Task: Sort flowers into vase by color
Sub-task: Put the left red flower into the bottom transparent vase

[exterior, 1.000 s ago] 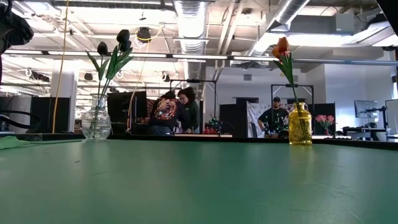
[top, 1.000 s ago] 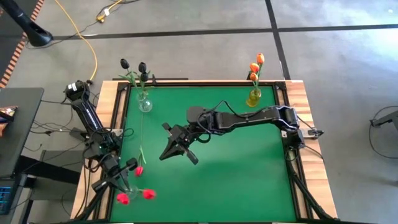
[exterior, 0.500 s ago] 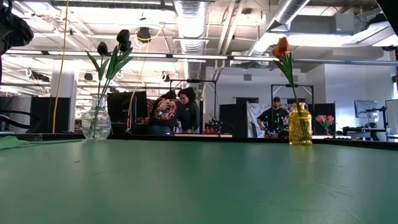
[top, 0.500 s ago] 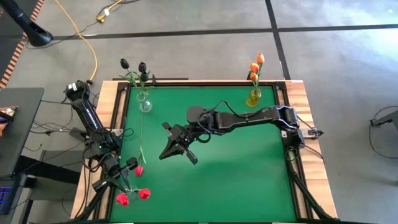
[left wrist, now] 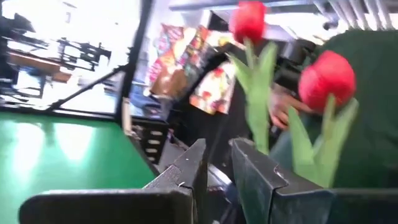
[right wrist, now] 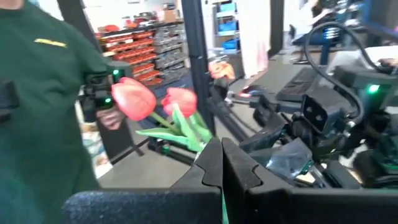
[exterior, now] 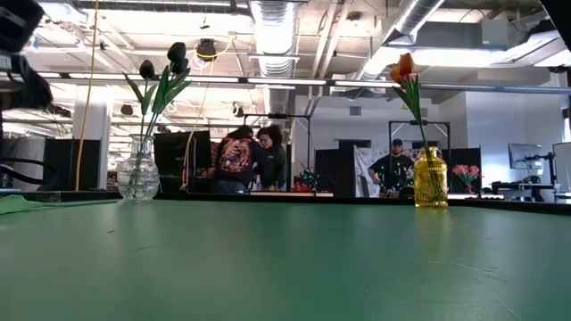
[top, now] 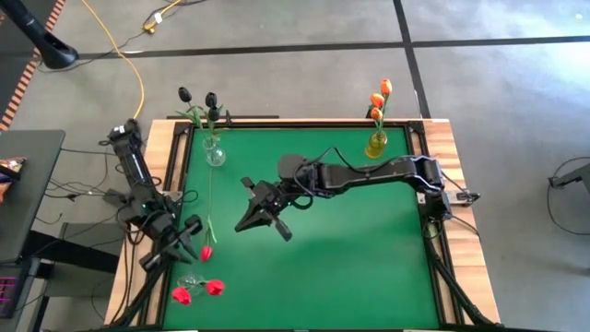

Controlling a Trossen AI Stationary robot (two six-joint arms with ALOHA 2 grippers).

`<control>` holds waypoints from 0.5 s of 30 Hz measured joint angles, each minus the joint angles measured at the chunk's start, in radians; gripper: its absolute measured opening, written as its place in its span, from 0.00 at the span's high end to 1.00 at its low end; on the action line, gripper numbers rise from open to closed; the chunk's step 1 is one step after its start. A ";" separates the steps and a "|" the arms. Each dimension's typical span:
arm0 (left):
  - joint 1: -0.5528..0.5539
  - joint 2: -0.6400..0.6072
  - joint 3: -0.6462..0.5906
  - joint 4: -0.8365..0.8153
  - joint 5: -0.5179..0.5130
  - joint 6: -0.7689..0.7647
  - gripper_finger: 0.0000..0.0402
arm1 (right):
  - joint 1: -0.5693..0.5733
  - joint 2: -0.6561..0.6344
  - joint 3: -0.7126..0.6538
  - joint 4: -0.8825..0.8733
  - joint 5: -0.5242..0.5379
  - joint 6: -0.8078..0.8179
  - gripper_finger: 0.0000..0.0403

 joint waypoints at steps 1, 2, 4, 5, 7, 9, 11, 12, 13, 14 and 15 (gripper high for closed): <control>0.000 -0.031 0.000 -0.022 -0.019 0.000 0.84 | 0.000 -0.002 0.000 0.001 0.012 0.000 0.95; 0.000 -0.059 0.003 -0.049 -0.040 0.000 0.84 | 0.000 -0.003 0.000 0.002 0.021 0.001 0.95; 0.000 -0.115 0.036 -0.167 -0.091 -0.004 0.84 | -0.004 -0.013 0.000 -0.020 0.028 0.007 0.95; 0.000 -0.138 0.069 -0.249 -0.118 -0.008 0.84 | -0.009 -0.016 0.000 -0.031 0.029 0.007 0.95; 0.001 -0.170 0.154 -0.441 -0.165 -0.043 0.84 | -0.015 -0.028 0.000 -0.075 0.037 0.008 0.95; 0.012 -0.178 0.247 -0.648 -0.209 -0.116 0.84 | -0.022 -0.048 -0.001 -0.153 0.066 0.004 0.95; 0.031 -0.171 0.340 -0.832 -0.236 -0.178 0.84 | -0.031 -0.073 0.000 -0.236 0.114 -0.040 0.95; 0.044 -0.165 0.381 -0.911 -0.239 -0.205 0.84 | -0.035 -0.090 0.000 -0.303 0.136 -0.075 0.95; 0.057 -0.155 0.420 -0.981 -0.240 -0.233 0.84 | -0.039 -0.100 0.000 -0.346 0.163 -0.109 0.95; 0.072 -0.144 0.454 -1.046 -0.239 -0.259 0.84 | -0.042 -0.115 0.000 -0.393 0.198 -0.147 0.95; 0.088 -0.132 0.482 -1.099 -0.238 -0.283 0.84 | -0.045 -0.133 0.000 -0.464 0.227 -0.182 0.95</control>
